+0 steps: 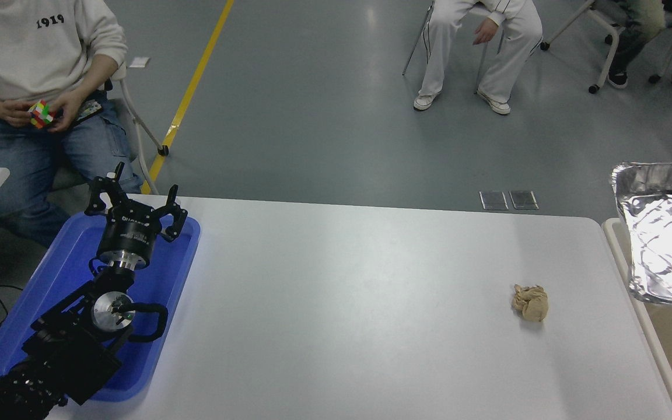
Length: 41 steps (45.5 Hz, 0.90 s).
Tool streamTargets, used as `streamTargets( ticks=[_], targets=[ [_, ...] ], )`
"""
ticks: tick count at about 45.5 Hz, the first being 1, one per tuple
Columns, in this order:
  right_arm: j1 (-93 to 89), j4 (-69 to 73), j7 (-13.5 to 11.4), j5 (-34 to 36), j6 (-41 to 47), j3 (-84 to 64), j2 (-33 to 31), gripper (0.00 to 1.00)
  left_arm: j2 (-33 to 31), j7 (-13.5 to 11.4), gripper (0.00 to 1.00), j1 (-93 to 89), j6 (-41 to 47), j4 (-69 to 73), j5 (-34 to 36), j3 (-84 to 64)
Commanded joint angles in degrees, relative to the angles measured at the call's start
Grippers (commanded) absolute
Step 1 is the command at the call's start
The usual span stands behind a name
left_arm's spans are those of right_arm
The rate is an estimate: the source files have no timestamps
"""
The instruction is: Pick up foil plate and place in dustbin
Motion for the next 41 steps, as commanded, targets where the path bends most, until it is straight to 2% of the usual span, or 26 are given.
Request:
streamTargets(
  ticks=[1, 13, 23, 41],
  targets=[
    [0.8, -3.3, -0.1, -7.2, 0.0, -2.7, -8.2, 0.00, 0.0, -0.1, 1.00, 0.0, 0.0, 0.0, 0.0, 0.0],
    [0.1, -7.6, -0.1, -11.1, 0.0, -2.7, -14.6, 0.00, 0.0, -0.1, 1.00, 0.0, 0.1, 0.1, 0.0, 0.0],
    [-4.1, -12.4, -0.1, -10.5, 0.0, -0.6, -15.1, 0.00, 0.0, -0.1, 1.00, 0.0, 0.1, 0.1, 0.0, 0.0],
    [-32.5, -20.5, -0.1, -8.9, 0.0, 21.7, -17.4, 0.00, 0.0, -0.1, 1.00, 0.0, 0.1, 0.1, 0.0, 0.0]
  ],
)
